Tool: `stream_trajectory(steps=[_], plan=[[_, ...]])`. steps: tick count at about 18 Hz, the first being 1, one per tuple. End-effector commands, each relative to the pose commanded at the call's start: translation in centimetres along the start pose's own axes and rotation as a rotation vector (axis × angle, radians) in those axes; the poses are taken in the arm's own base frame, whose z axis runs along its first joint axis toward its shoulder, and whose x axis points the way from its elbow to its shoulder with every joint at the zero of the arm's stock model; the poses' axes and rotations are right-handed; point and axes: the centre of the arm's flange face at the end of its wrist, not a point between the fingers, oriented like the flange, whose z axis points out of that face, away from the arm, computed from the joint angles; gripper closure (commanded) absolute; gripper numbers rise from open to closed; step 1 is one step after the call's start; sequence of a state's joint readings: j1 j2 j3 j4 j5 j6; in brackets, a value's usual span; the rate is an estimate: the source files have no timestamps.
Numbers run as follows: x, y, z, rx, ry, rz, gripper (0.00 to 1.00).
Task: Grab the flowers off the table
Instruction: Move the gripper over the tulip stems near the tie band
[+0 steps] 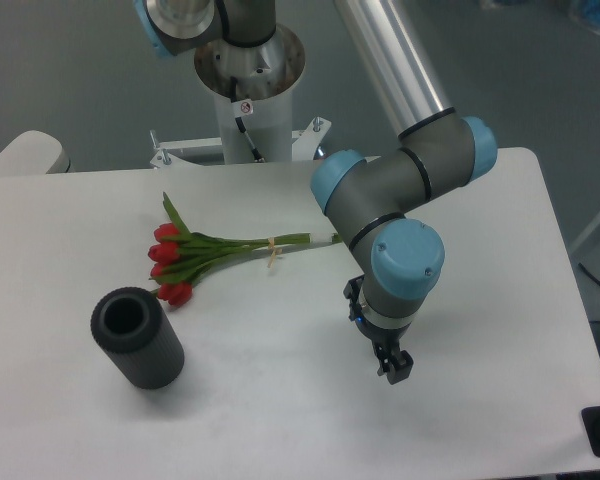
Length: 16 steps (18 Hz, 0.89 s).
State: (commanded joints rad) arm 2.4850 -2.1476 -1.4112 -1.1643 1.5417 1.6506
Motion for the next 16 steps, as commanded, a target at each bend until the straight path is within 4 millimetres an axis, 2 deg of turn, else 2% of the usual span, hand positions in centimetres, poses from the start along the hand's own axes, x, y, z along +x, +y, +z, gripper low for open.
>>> stream_trajectory(steps=[12,14,16], plan=[[0.3,-0.9,0.0,0.003,0.003,-0.002,0.0],[0.9,-1.0,0.1,0.004,0.012,-0.025,0.0],[2.5,-1.3,-0.2,0.006,0.022,-0.024,0.0]])
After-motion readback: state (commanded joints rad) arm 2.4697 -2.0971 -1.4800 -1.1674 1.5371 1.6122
